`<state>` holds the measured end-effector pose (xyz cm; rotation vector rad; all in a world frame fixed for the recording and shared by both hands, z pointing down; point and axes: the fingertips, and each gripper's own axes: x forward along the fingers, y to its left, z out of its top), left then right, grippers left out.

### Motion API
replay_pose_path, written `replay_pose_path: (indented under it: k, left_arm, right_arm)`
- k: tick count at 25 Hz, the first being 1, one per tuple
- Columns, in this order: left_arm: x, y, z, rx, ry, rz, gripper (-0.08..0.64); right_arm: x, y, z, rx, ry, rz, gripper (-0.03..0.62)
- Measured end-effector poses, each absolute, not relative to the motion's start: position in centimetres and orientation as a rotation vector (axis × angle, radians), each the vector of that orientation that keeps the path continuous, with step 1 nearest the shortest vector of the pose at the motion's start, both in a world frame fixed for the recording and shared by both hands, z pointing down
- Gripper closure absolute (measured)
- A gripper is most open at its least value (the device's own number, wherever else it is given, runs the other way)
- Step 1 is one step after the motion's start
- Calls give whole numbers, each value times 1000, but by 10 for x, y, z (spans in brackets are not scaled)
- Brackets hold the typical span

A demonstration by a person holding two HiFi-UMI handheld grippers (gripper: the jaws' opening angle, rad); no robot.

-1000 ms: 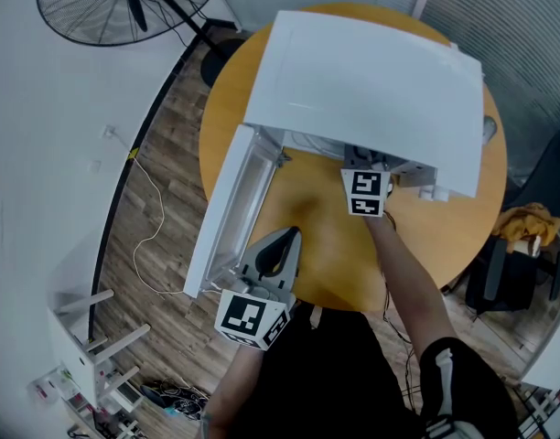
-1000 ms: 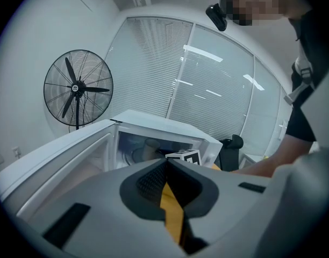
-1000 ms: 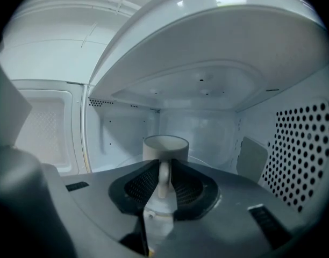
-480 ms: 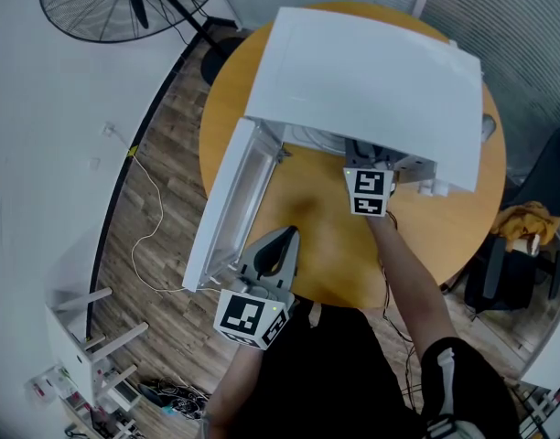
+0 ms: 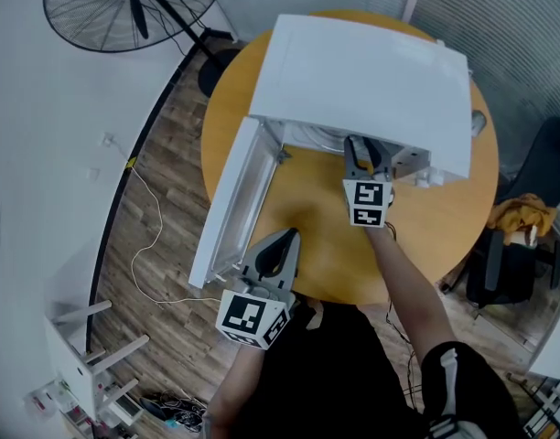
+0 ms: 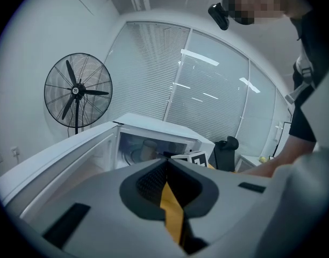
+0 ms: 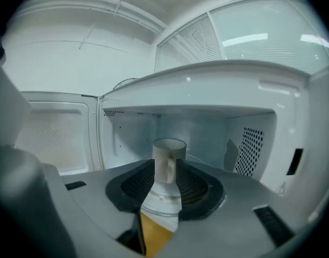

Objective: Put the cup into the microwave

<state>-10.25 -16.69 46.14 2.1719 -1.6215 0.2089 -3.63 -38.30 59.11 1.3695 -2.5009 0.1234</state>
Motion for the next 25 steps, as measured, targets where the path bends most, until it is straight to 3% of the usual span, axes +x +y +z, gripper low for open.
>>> replay_pose_path:
  k: [25]
  left_arm:
    - [-112, -39, 434, 2376, -1490, 110, 565]
  right_arm:
    - [-13, -174, 505, 1445, -2506, 92, 523]
